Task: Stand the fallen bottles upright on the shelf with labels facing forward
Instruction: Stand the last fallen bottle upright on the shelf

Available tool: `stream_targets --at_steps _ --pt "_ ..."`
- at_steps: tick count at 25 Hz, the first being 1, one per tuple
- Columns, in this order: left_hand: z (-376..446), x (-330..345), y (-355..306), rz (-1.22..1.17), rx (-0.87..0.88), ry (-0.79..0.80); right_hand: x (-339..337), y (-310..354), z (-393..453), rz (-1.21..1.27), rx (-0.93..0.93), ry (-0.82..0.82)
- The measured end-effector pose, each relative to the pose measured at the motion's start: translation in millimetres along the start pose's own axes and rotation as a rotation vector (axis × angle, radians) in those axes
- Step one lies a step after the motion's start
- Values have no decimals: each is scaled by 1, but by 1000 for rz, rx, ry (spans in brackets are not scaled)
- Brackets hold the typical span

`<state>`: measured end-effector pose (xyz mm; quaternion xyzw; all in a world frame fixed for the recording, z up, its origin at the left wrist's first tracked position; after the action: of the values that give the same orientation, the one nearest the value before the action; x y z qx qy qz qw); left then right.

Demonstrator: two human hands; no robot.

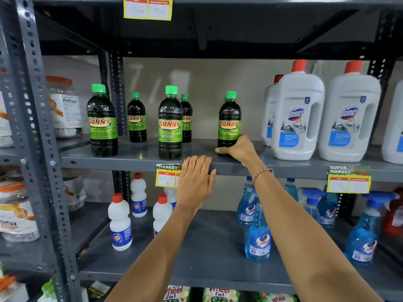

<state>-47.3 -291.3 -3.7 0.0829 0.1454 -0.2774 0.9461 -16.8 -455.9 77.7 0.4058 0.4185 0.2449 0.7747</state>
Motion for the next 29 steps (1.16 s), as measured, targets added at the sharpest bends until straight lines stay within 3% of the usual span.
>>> stream_targets --at_steps 9,13,16,19,21,29 --pt "1 0 -1 -5 15 -32 -5 -4 -2 109 13 46" --pt "26 -13 -6 -59 -105 -56 -11 -13 -3 290 25 62" --pt "69 -16 -6 -167 -236 157 -10 -13 -1 327 -4 23" --pt "106 24 -2 -512 -430 627 -11 -12 -1 293 -46 -4" --pt "115 47 2 -648 -517 774 -12 -12 -3 277 -61 -28" --pt "106 42 0 -882 -627 636 -22 -7 -11 218 -61 15"
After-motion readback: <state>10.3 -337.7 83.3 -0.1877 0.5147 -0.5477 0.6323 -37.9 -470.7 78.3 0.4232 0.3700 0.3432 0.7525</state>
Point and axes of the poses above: each hand's wrist, its own z-axis towards the middle knuckle, its own x-axis out of the palm, y = z × x, the point moved 4 cm from there along z, towards the middle knuckle
